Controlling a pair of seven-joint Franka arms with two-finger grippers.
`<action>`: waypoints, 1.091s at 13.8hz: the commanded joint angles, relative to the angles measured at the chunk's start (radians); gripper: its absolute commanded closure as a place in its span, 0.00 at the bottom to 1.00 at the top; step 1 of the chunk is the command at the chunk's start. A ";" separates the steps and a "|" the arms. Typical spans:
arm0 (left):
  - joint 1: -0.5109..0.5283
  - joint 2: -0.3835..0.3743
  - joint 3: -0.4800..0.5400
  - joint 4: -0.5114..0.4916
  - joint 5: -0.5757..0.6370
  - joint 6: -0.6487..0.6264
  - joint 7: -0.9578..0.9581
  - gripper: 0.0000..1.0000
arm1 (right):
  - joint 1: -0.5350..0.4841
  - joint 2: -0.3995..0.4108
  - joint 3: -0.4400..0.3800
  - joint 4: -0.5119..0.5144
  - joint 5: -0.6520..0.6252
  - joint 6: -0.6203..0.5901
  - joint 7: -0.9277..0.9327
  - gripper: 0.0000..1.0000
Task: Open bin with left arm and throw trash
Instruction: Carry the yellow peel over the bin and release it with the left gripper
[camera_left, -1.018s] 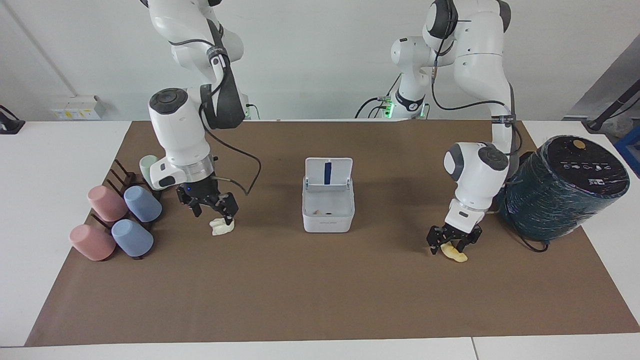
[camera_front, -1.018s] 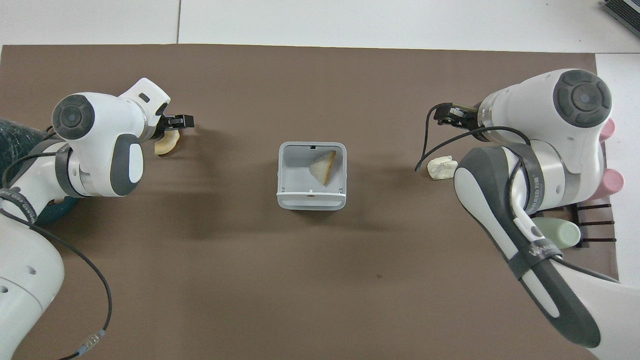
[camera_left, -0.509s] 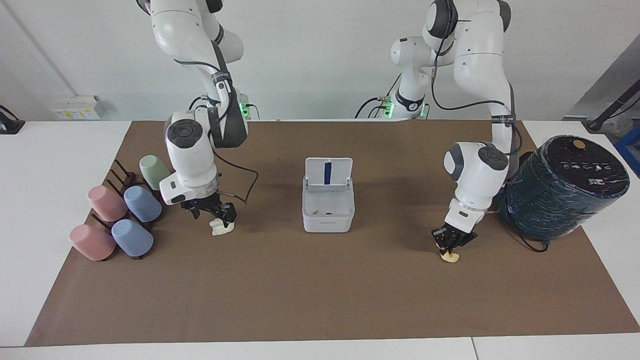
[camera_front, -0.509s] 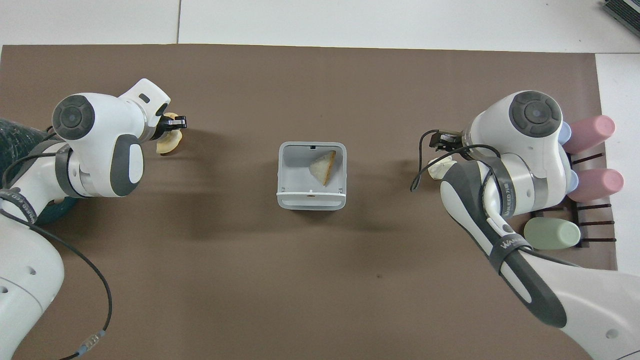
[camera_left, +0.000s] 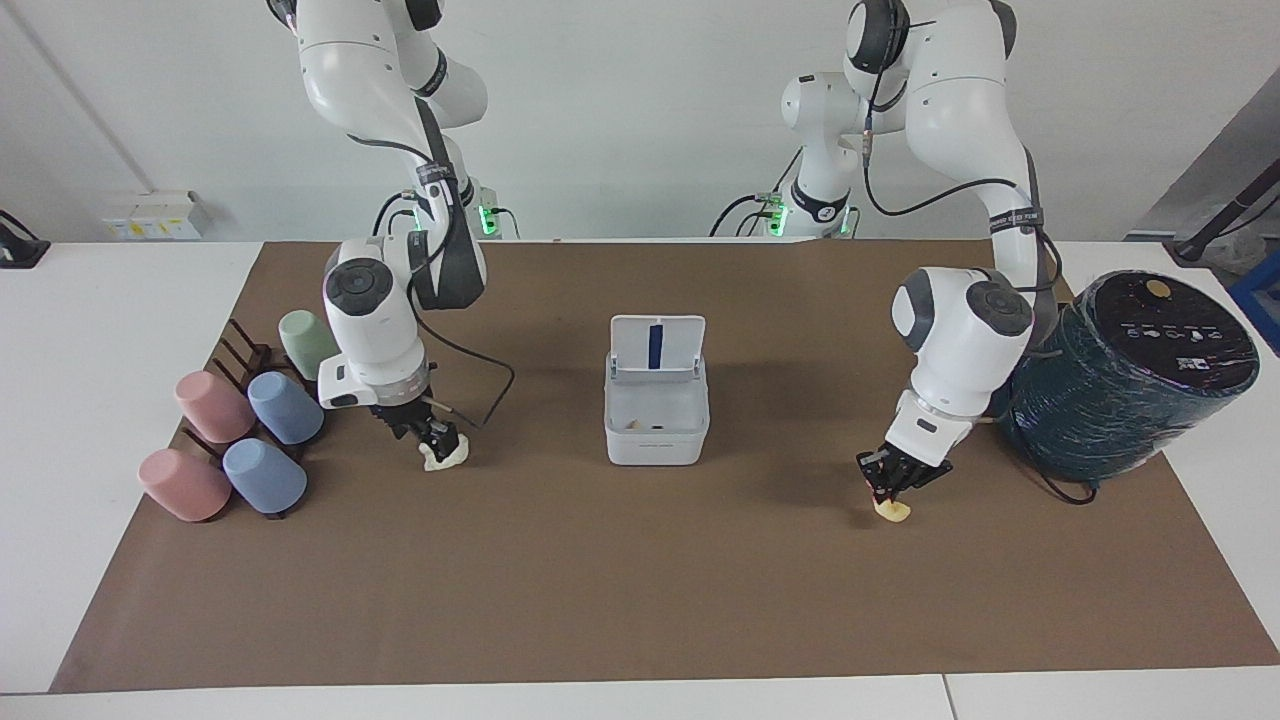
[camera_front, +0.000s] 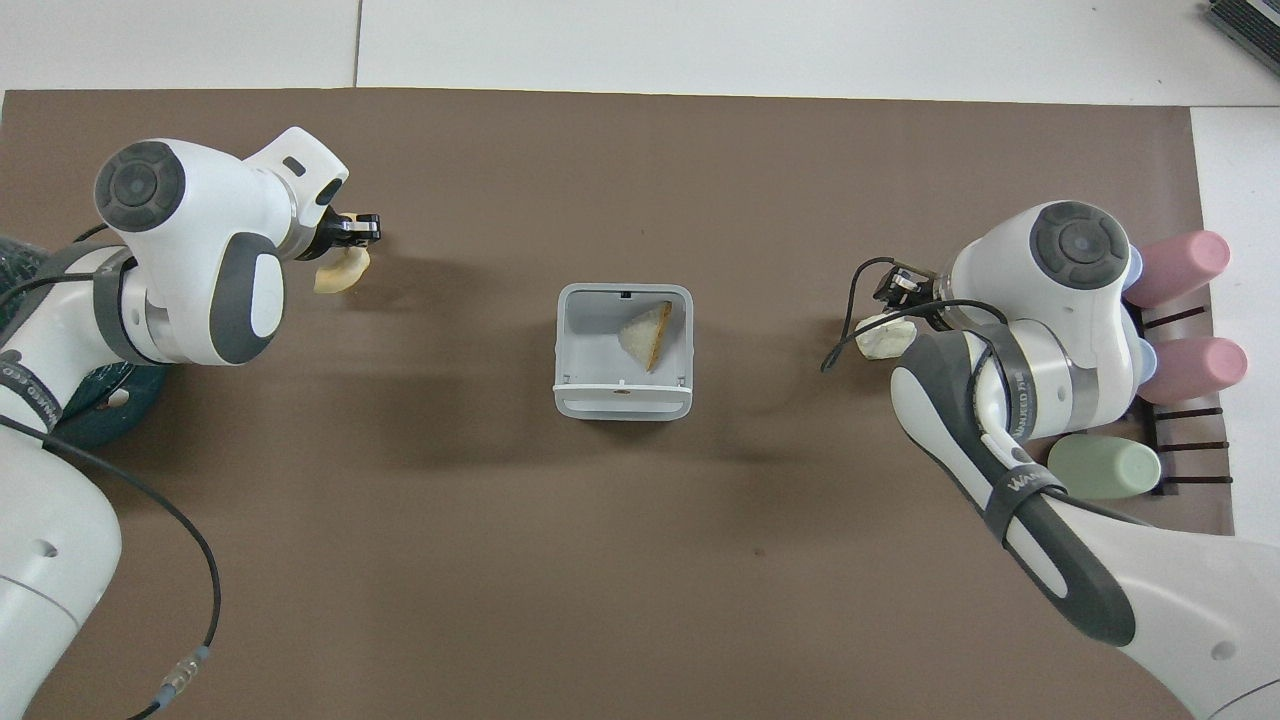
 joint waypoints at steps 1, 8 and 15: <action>-0.118 -0.008 0.015 0.103 -0.003 -0.167 -0.174 1.00 | -0.006 0.001 0.011 -0.012 0.073 0.046 0.016 0.18; -0.369 -0.028 0.003 0.142 -0.015 -0.210 -0.548 1.00 | 0.000 -0.002 0.011 -0.041 0.119 0.051 -0.001 1.00; -0.452 -0.065 0.000 0.077 -0.014 -0.213 -0.591 0.51 | -0.008 -0.017 0.011 0.030 0.118 -0.019 -0.160 1.00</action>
